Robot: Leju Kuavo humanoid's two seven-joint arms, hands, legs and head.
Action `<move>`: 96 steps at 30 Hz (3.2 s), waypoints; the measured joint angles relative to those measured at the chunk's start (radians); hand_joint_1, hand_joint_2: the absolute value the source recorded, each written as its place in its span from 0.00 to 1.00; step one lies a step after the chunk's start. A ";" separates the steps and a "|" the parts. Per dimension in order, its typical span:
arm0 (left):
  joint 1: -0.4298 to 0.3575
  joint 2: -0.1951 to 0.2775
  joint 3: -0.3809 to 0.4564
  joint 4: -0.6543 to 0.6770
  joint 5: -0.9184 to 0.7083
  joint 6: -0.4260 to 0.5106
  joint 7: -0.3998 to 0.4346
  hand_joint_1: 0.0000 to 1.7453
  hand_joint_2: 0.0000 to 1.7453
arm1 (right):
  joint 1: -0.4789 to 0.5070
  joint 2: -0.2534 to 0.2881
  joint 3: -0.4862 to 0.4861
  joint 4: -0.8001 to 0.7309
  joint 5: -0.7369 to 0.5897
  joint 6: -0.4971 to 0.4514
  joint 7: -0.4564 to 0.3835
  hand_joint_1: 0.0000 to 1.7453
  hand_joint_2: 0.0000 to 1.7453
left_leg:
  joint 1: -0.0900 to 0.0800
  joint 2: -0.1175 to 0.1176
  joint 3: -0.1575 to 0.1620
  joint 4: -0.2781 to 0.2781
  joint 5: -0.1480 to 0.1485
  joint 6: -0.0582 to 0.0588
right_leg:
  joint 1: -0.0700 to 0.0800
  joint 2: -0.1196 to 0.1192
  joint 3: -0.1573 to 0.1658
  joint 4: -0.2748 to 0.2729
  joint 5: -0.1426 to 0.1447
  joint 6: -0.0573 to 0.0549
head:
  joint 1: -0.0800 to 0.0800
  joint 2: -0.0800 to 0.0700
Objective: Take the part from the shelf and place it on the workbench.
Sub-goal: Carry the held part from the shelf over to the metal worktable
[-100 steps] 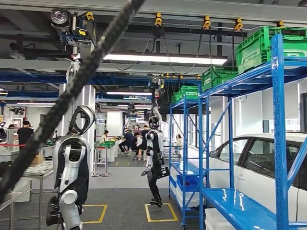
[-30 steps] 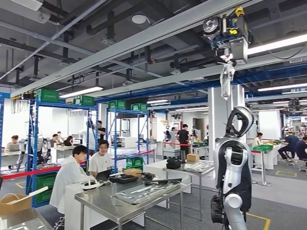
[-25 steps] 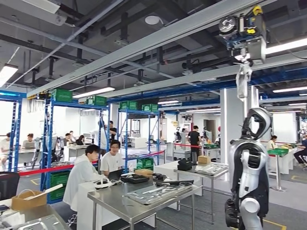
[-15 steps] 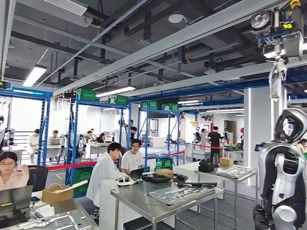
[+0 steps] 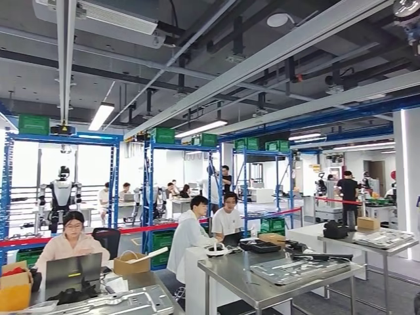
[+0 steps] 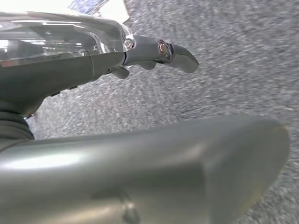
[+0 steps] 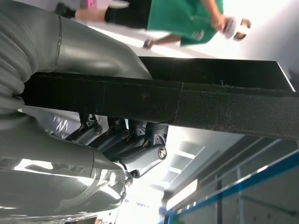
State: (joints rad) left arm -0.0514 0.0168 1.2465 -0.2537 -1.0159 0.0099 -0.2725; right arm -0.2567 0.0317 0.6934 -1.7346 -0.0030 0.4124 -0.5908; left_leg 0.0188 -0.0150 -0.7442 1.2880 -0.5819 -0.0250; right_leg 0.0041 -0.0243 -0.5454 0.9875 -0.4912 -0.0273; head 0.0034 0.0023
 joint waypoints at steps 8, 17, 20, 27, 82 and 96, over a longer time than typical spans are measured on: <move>0.000 -0.001 0.001 0.000 0.000 -0.003 -0.004 0.00 1.00 | -0.006 0.000 0.001 0.000 -0.008 0.008 0.005 1.00 1.00 | 0.003 0.055 0.140 -0.261 0.113 0.012 | -0.005 -0.071 0.016 0.011 -0.023 0.045 | 0.000 0.000; 0.000 -0.001 0.009 0.000 0.000 -0.011 -0.013 0.00 1.00 | -0.004 -0.001 0.001 0.007 -0.017 0.010 0.011 1.00 1.00 | -0.015 -0.035 0.140 -0.263 0.118 0.051 | -0.007 0.026 -0.121 0.284 -0.127 0.039 | 0.000 0.000; -0.001 -0.005 0.010 0.000 -0.001 -0.013 -0.016 0.00 1.00 | -0.006 -0.001 0.001 0.007 -0.017 0.010 0.012 1.00 1.00 | -0.016 -0.073 0.141 -0.262 0.119 0.050 | 0.007 0.082 -0.041 0.086 -0.018 0.011 | 0.000 0.000; 0.003 -0.009 0.015 0.000 -0.004 -0.012 -0.027 0.00 1.00 | -0.015 0.005 0.001 0.006 -0.019 0.010 0.014 1.00 1.00 | -0.011 -0.042 0.105 -0.209 0.082 0.027 | 0.002 0.047 0.000 -0.008 0.011 0.000 | 0.000 0.000; -0.003 -0.015 0.042 0.000 -0.025 -0.023 -0.035 0.00 1.00 | 0.009 0.037 -0.034 0.016 -0.122 0.049 0.043 1.00 1.00 | -0.011 0.032 0.179 -0.245 0.063 0.059 | 0.002 0.022 -0.156 0.268 -0.067 0.032 | -0.001 0.000; 0.002 -0.019 0.048 0.000 -0.032 -0.022 -0.038 0.00 1.00 | 0.011 0.052 -0.041 0.016 -0.087 0.031 0.046 1.00 1.00 | -0.002 0.022 0.053 0.006 -0.041 0.007 | 0.023 0.014 -0.013 0.002 0.011 -0.017 | -0.001 0.000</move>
State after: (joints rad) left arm -0.0490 -0.0021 1.2943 -0.2533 -1.0478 -0.0118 -0.3105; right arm -0.2453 0.0835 0.6527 -1.7185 -0.0896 0.4436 -0.5452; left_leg 0.0169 0.0074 -0.6912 1.2940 -0.6226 -0.0176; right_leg 0.0275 -0.0103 -0.5587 0.9893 -0.4805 -0.0444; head 0.0023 0.0023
